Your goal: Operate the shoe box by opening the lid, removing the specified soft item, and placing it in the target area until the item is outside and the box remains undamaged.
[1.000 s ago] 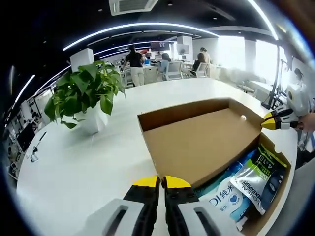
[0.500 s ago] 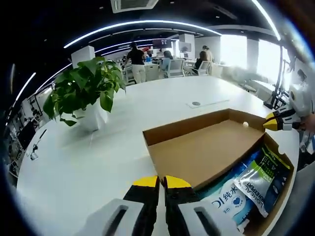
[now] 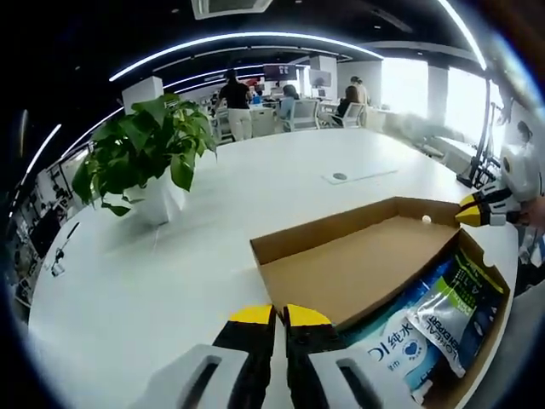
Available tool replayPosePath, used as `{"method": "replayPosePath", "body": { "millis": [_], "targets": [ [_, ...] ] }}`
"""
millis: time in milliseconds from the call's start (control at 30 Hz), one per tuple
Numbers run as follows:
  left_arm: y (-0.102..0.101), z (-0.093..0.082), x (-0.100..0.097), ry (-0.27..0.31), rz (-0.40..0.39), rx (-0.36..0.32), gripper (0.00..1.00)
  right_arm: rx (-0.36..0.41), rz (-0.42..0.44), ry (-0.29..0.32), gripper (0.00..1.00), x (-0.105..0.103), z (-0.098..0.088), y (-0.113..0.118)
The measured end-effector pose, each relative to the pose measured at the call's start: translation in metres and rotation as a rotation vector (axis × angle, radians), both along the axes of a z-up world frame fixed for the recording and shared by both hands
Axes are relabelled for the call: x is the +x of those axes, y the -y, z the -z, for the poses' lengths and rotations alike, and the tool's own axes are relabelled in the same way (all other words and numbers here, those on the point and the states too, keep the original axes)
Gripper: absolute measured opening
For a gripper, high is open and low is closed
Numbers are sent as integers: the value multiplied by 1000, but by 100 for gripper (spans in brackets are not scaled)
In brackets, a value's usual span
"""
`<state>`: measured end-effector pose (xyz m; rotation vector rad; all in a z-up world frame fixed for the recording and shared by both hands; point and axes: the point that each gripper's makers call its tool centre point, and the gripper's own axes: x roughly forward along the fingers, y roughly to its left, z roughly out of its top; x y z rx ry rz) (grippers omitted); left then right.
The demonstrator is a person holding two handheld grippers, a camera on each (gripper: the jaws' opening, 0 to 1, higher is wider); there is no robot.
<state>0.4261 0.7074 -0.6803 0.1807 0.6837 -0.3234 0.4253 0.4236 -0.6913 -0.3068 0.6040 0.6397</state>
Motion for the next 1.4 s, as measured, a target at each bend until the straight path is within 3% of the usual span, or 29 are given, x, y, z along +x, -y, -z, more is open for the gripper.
{"method": "replayPosePath", "body": {
  "millis": [200, 333, 800, 1100, 1400],
  "targets": [
    [-2, -1, -2, 1, 5, -12, 4, 15, 2, -21, 5, -1, 1, 3],
    [-3, 3, -6, -16, 25, 14, 5, 27, 6, -33, 6, -1, 2, 3],
    [-9, -7, -32, -25, 9, 32, 17, 51, -16, -70, 23, -16, 2, 6],
    [5, -11, -53, -46, 23, 28, 20, 72, -31, -90, 31, -32, -2, 12],
    [23, -8, -74, -66, 24, -20, 22, 102, -55, -111, 39, -49, -6, 14]
  ]
}}
